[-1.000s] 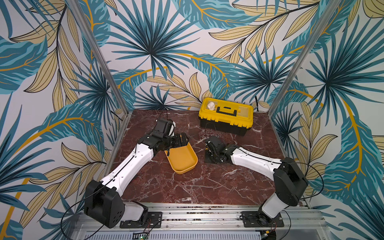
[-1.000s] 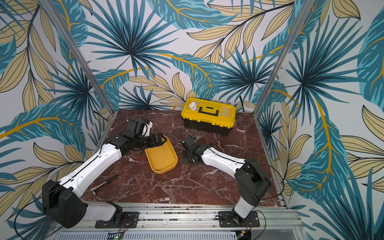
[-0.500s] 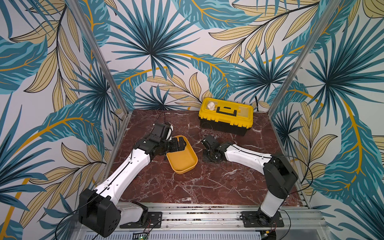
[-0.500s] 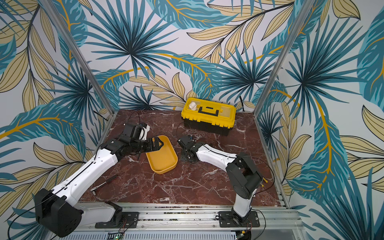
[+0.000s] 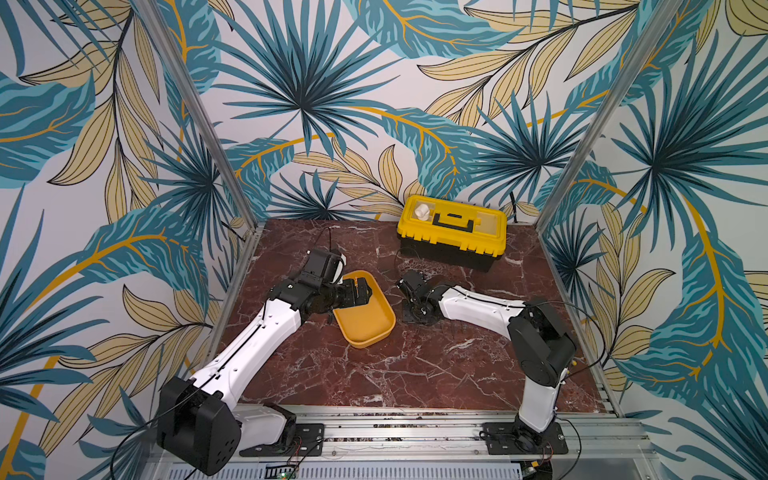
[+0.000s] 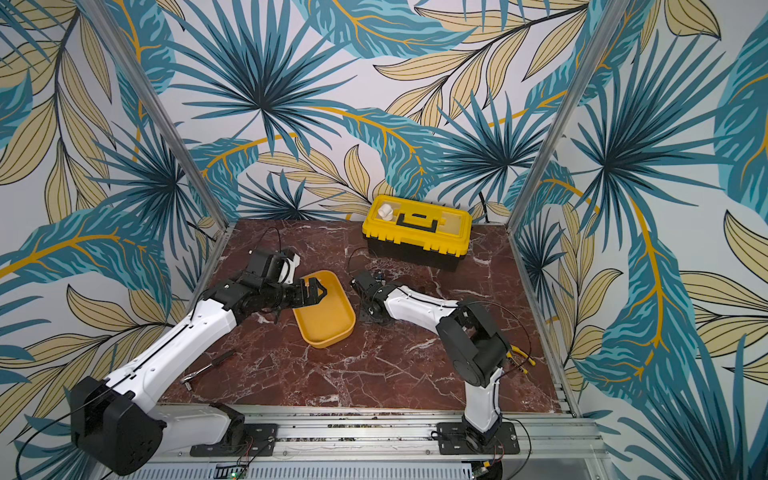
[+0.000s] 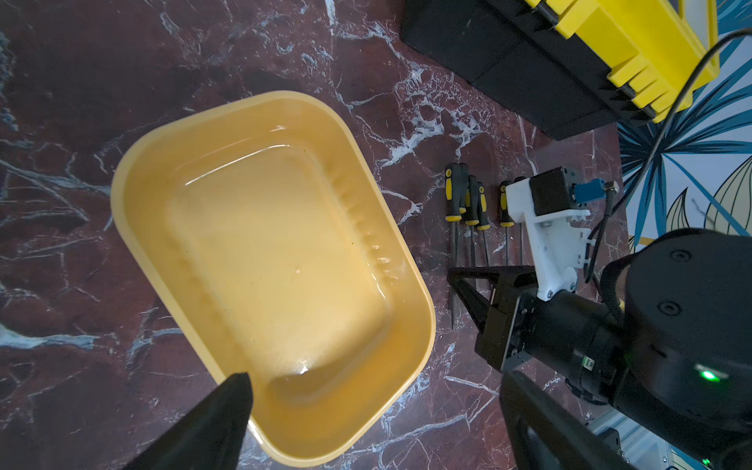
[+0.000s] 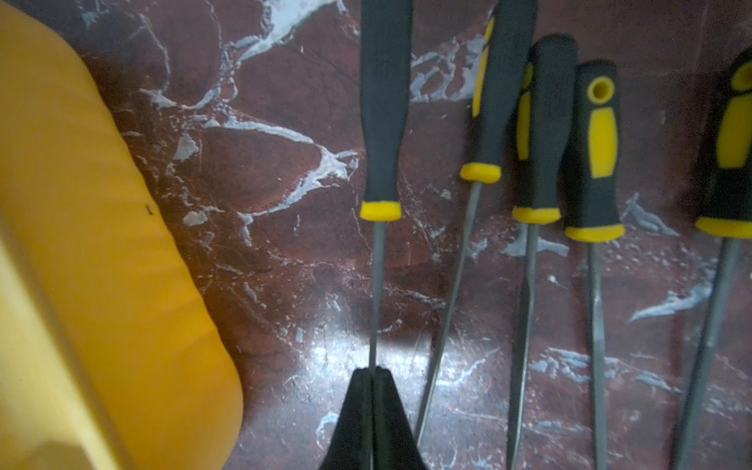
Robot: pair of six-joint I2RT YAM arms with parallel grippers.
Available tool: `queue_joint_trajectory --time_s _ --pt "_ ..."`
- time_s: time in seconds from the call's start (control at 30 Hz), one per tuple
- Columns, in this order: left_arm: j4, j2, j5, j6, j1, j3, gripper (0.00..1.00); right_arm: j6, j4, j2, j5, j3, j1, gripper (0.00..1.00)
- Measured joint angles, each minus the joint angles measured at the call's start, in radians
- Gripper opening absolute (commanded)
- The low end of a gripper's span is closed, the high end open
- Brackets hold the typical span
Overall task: Take the file tool out of the storage box
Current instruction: Place the file tool at the center of the board.
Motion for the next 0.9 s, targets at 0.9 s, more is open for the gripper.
queue_joint_trajectory --time_s 0.9 --pt "0.005 -0.019 0.01 0.0 0.0 -0.034 1.0 0.001 -0.002 0.1 0.048 0.045 0.0 0.12"
